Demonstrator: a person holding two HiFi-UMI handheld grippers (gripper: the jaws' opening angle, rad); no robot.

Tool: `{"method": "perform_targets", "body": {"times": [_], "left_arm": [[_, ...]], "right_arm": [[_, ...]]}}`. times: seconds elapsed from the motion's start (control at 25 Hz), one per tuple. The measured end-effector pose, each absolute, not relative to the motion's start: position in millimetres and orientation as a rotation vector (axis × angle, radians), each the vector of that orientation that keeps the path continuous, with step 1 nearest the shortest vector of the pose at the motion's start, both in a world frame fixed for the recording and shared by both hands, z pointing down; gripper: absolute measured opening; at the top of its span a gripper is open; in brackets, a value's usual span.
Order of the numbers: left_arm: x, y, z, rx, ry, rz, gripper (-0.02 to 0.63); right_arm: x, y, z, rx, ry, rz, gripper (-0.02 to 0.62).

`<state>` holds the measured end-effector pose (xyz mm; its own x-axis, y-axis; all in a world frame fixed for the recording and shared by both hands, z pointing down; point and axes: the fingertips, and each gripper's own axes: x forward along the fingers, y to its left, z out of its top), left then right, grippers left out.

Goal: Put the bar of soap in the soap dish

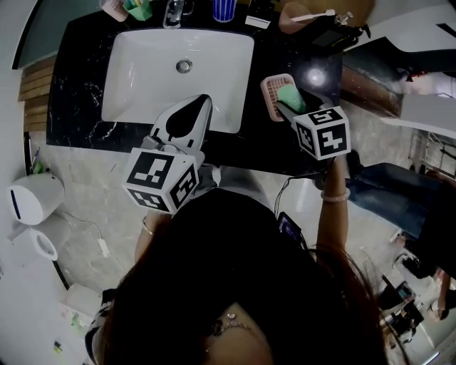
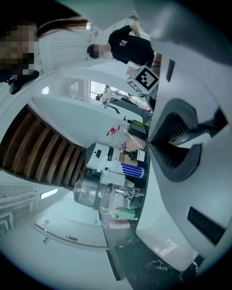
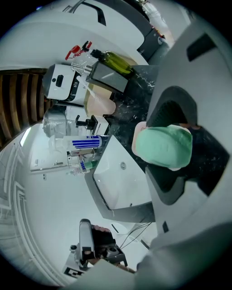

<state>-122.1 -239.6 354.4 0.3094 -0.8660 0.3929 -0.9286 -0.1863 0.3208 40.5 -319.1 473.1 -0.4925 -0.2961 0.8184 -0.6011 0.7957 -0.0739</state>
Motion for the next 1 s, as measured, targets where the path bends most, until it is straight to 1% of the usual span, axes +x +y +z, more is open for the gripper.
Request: {"method": "perform_targets", "body": {"times": [0.56,1.0], "left_arm": [[-135,-234,367,1.991,-1.647,0.177,0.002],[-129,-234,373,1.981,-1.639,0.194,0.002]], "right_arm": [[30,-332,505,0.597,-2.084,0.465,0.279],[31,-333,509,0.593,-2.103,0.452,0.279]]}}
